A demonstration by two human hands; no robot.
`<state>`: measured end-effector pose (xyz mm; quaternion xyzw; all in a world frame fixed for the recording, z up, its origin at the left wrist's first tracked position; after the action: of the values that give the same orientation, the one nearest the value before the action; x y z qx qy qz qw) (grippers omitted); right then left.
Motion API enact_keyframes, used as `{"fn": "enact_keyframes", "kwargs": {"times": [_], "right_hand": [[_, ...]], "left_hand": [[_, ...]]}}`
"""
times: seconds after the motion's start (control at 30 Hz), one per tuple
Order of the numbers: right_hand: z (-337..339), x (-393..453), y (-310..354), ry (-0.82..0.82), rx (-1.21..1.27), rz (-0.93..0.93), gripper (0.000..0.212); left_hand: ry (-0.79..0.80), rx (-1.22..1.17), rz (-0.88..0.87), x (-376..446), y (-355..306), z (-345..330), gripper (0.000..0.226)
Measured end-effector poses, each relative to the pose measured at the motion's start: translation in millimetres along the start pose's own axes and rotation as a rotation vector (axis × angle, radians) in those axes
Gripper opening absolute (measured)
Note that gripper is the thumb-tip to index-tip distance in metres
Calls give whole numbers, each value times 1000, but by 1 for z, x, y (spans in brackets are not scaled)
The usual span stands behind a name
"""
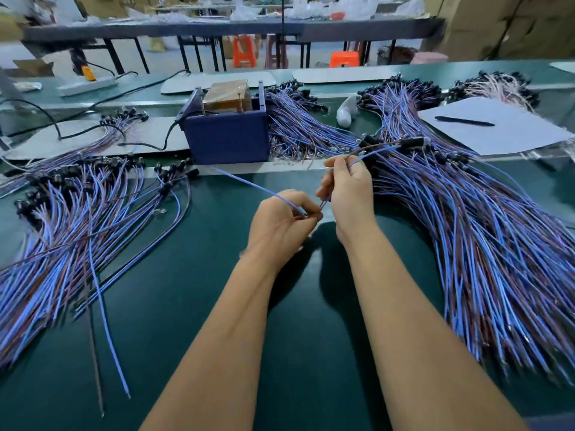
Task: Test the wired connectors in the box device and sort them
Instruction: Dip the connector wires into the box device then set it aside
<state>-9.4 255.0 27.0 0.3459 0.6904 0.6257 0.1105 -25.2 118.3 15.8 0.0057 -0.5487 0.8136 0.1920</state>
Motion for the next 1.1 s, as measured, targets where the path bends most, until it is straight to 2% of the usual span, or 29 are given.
{"fn": "enact_keyframes", "kwargs": {"times": [0.03,0.1,0.17,0.2,0.27,0.4,0.47,0.57,0.67,0.73,0.8,0.87,0.97,1.1], "right_hand": [[8,5,6,16,-77,10,31],[27,18,18,69,-399,41,29],[51,32,36,104,-726,89,29],[63,38,44,114,-851,102,32],[87,48,55,117,-1076,95,34],[118,61,61,147,-1368,26,28],[120,59,60,120,-1511,12,41],[92,43,63,14,-1491,171,48],[45,19,55,-10,-1410,340,53],[8,2,47,45,-1308,431,52],[-31,-15,31,170,-1185,480,47],[-63,-27,5,342,-1117,435,40],[-80,-31,-34,536,-1144,263,29],[-77,-23,-42,521,-1097,188,21]], "left_hand": [[39,4,-28,-4,-8,-11,33],[169,33,-75,-13,-20,-37,31],[257,209,-162,-23,-29,-57,32],[264,272,-190,-24,-31,-61,33],[257,255,-153,-23,-29,-57,34],[180,230,-66,-17,-22,-46,33],[146,235,-47,-16,-22,-42,32],[66,280,-32,-12,-20,-34,29],[-121,320,55,-4,-11,-5,27],[-271,366,123,1,1,25,27],[-373,481,208,4,17,55,31],[-402,574,314,4,34,79,36],[-450,612,413,-1,49,107,39],[-489,633,571,-8,63,131,44]]}}
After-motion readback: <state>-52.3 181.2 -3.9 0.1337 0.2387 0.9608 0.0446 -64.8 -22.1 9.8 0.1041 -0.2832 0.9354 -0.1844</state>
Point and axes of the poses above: each hand's wrist, its own x-axis towards the middle knuckle, its own z-axis out of the back of the hand, y = z × x, the point moved 9 cm from there along x, towards the middle knuckle, and after that the axes turned 8 degrees about z, right-handed, at the moved point
